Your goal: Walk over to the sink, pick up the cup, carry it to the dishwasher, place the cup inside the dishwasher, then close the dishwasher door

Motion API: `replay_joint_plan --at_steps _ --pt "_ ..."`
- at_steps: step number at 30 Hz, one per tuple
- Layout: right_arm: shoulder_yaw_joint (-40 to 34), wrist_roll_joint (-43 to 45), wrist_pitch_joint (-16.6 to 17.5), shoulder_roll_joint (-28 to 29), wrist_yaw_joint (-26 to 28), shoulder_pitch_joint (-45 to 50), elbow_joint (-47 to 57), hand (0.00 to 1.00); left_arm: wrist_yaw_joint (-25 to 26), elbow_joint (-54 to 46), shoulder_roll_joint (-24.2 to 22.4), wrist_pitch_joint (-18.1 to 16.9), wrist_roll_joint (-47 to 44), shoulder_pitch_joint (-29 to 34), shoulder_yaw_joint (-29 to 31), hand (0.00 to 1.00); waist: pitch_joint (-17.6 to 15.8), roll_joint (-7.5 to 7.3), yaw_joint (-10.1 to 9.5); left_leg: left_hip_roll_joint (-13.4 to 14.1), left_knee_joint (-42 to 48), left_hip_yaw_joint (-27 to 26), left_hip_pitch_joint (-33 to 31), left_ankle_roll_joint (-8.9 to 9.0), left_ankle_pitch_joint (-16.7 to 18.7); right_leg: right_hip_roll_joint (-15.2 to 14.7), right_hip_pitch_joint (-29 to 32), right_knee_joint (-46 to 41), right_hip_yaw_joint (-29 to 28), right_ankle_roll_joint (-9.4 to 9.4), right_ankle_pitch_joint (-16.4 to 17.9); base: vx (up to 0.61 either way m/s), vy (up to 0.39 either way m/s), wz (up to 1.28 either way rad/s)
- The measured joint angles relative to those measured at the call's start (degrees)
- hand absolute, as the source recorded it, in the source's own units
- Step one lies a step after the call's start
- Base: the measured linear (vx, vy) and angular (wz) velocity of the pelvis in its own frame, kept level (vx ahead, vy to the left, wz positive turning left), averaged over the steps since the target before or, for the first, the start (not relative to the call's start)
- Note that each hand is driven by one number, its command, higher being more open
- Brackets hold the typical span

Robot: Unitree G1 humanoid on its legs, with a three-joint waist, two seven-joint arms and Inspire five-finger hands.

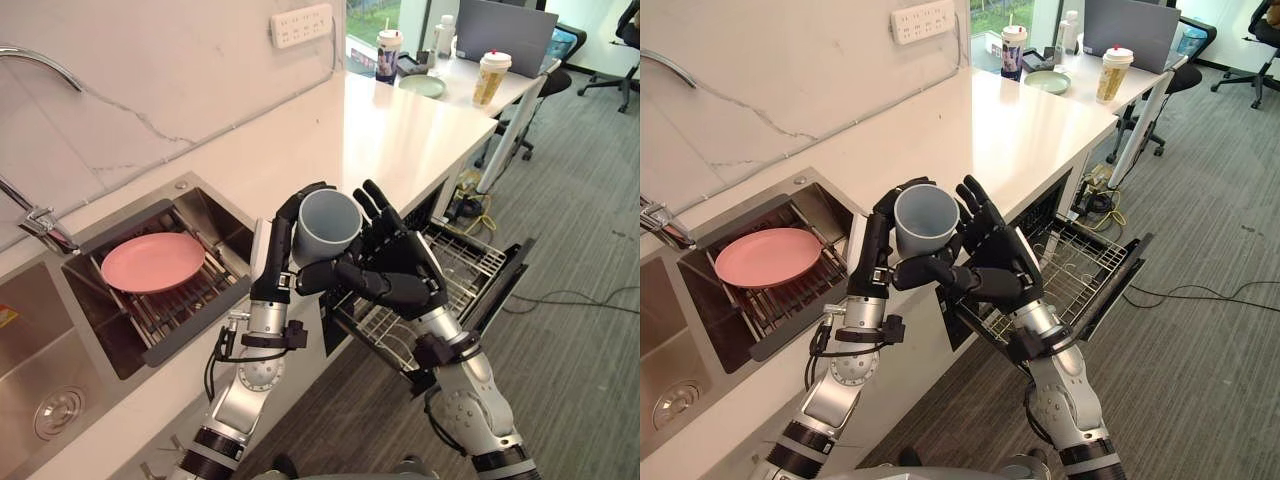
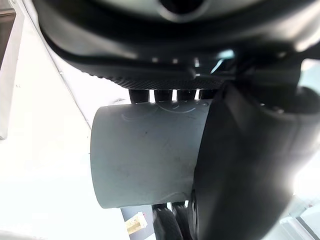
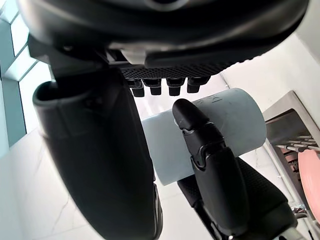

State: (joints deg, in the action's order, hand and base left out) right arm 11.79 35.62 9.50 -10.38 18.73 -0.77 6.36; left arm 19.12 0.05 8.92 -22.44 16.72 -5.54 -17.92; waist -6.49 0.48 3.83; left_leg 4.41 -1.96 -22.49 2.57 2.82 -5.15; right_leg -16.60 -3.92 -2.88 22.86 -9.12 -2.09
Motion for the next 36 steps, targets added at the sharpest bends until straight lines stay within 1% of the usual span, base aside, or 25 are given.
replay_joint_plan --at_steps 2,5,10,12,15,19,20,22,26,29,36 --pt "1.1 -2.9 0.4 0.3 -2.7 -1.0 -0.8 1.0 -0.3 0.0 0.1 0.8 0.1 -0.4 -0.8 0.0 0.0 0.0 -0.02 -0.1 -0.4 0.1 0.0 -0.01 -0.3 0.0 0.1 0.1 0.1 0.0 0.0 -0.03 0.004 0.04" --pt "1.6 -4.3 1.0 0.0 -4.1 -1.0 -2.0 1.0 1.0 0.0 0.1 0.8 0.8 -0.4 -2.5 0.0 0.0 0.0 0.0 -0.4 -1.5 0.6 0.1 -0.16 -1.2 0.0 0.1 0.2 0.6 -0.02 0.0 -0.02 0.005 0.07" --pt "2.3 -4.2 1.0 -0.1 -5.5 -1.0 -2.7 1.0 2.2 0.1 0.1 0.8 3.6 -0.4 -3.0 0.0 0.0 -0.01 -0.05 -0.4 -1.8 0.9 0.2 -0.23 -1.6 0.0 -0.1 0.2 0.8 -0.05 0.0 0.0 0.001 0.02" --pt "2.3 -4.2 0.2 -0.2 -6.0 -1.1 -2.7 1.0 3.3 0.1 0.2 0.8 3.7 -0.4 -3.7 0.0 0.0 -0.03 -0.13 -0.5 -1.8 1.1 0.3 -0.25 -1.8 0.0 -0.4 0.3 1.1 -0.06 0.0 0.0 -0.002 0.05" --pt "2.7 -4.2 -1.4 -0.2 -7.6 -2.2 -2.7 1.0 3.6 0.2 0.2 0.8 3.7 -0.4 -4.0 0.0 0.1 -0.1 -0.3 -0.4 -2.0 1.3 0.4 -0.23 -2.0 0.2 -0.5 0.5 1.2 -0.15 -0.1 0.0 -0.001 0.01" --pt "3.9 -4.1 -2.2 -0.5 -9.9 -3.6 -2.7 1.0 4.4 0.4 0.2 0.8 3.7 -0.4 -4.0 0.0 0.2 -0.32 -0.5 -0.4 -2.0 1.5 0.4 -0.26 -2.1 0.2 -0.7 0.8 1.3 -0.23 -0.2 0.0 0.0 0.0" --pt "4.2 -4.0 -2.5 -0.5 -10.5 -4.1 -2.7 0.0 4.8 0.4 0.2 0.8 3.7 -0.3 -4.3 0.0 0.2 -0.39 -0.66 -0.4 -2.0 1.5 0.4 -0.27 -2.1 0.2 -0.7 0.8 1.4 -0.23 -0.2 0.0 0.0 0.0" --pt "4.7 -4.0 -2.5 -0.5 -11.5 -4.7 -2.7 0.0 5.5 0.4 0.2 1.1 3.7 -0.3 -4.4 0.0 0.3 -0.51 -1.13 -0.4 -2.0 1.6 0.4 -0.3 -2.2 0.2 -0.9 0.9 1.5 -0.24 -0.2 0.0 0.0 0.0" --pt "5.6 -4.4 -2.5 -0.7 -13.2 -5.6 -2.7 0.0 5.9 0.3 0.3 1.5 3.5 -0.3 -4.3 0.0 0.5 -0.73 -1.42 -0.5 -2.0 1.9 0.4 -0.33 -2.2 0.2 -1.1 1.0 1.8 -0.24 -0.2 0.01 -0.003 0.04" --pt "6.3 -5.3 -2.4 0.0 -16.3 -5.9 -3.0 0.0 5.9 0.4 -0.1 2.0 2.8 -0.3 -4.5 0.0 0.6 -0.92 -1.43 -0.5 -2.0 2.1 0.4 -0.34 -2.3 0.3 -1.3 1.1 2.1 -0.23 -0.2 0.0 -0.003 0.03" --pt "6.9 -4.2 -2.2 0.1 -16.7 -6.3 -3.3 0.0 5.3 0.3 -0.3 2.0 1.7 -0.3 -4.5 0.0 0.6 -0.96 -1.5 -0.5 -2.0 2.3 0.4 -0.39 -2.4 0.3 -1.4 1.2 2.2 -0.22 -0.2 0.0 0.0 0.0"
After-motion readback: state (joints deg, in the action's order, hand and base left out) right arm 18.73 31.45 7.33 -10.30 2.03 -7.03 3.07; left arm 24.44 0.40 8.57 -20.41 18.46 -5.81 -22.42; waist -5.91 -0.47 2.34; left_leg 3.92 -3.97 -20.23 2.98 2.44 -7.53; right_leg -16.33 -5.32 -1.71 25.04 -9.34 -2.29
